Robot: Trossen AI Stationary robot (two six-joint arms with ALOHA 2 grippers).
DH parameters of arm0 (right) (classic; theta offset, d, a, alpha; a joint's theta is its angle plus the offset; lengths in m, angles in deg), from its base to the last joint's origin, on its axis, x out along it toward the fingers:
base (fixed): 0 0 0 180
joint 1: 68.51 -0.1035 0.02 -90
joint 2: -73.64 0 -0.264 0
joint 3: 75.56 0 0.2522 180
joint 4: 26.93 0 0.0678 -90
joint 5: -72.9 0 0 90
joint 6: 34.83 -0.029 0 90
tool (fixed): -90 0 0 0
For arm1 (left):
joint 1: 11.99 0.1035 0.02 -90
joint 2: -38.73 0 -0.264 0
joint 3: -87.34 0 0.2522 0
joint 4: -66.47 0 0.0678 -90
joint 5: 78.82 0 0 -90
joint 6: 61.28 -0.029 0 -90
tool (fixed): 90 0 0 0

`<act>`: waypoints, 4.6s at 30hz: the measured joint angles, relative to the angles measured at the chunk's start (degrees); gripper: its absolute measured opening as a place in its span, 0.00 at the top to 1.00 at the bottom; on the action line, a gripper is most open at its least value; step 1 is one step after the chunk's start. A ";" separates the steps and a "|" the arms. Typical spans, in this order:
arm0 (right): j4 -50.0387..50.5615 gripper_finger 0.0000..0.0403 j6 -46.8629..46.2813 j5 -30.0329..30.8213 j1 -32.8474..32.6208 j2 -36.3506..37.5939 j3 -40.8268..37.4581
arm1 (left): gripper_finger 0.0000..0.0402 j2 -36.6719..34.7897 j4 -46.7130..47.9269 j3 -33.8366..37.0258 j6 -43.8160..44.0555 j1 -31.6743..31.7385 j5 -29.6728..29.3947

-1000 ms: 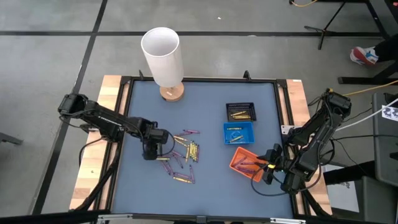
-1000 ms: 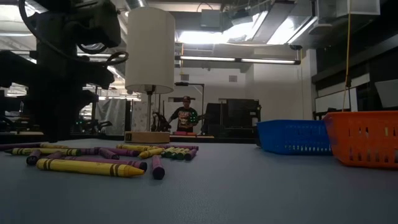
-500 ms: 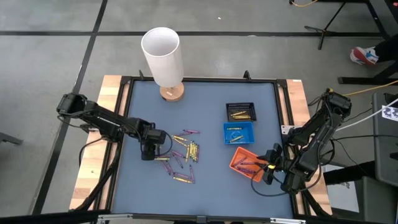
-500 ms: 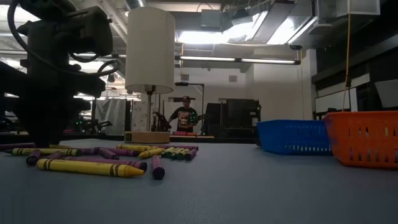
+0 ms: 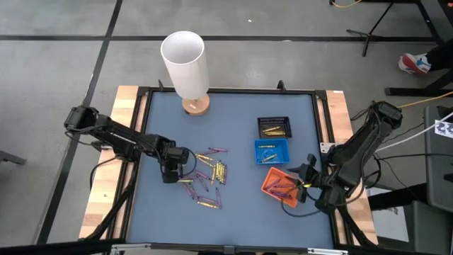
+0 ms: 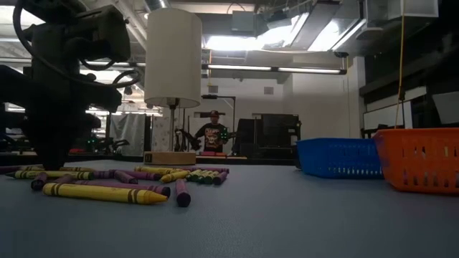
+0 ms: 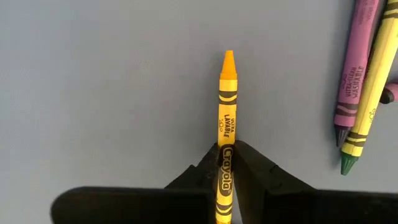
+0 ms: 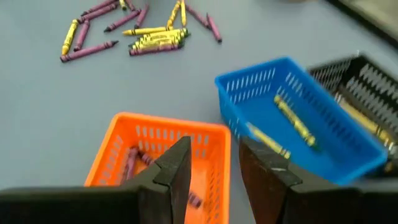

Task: Sort crayons
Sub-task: Put the yellow crayon into the black bin, then put the purple crayon into the orange bin

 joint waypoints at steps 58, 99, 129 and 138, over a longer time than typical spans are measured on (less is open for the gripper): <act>-49.93 0.67 68.65 -60.02 54.01 13.12 -13.70 | 0.95 9.90 -80.17 -3.15 -10.03 6.00 -23.13; -49.18 0.67 66.58 -60.88 54.03 13.05 -13.84 | 0.95 52.22 -81.21 -46.95 -16.87 14.97 -14.95; -47.86 0.67 66.69 -59.13 54.01 13.05 -13.67 | 0.70 52.11 -79.68 -46.84 -16.93 15.67 -15.56; -48.69 0.67 66.47 -59.50 53.92 13.18 -13.38 | 0.70 47.70 -72.57 -46.73 -18.16 15.37 -15.53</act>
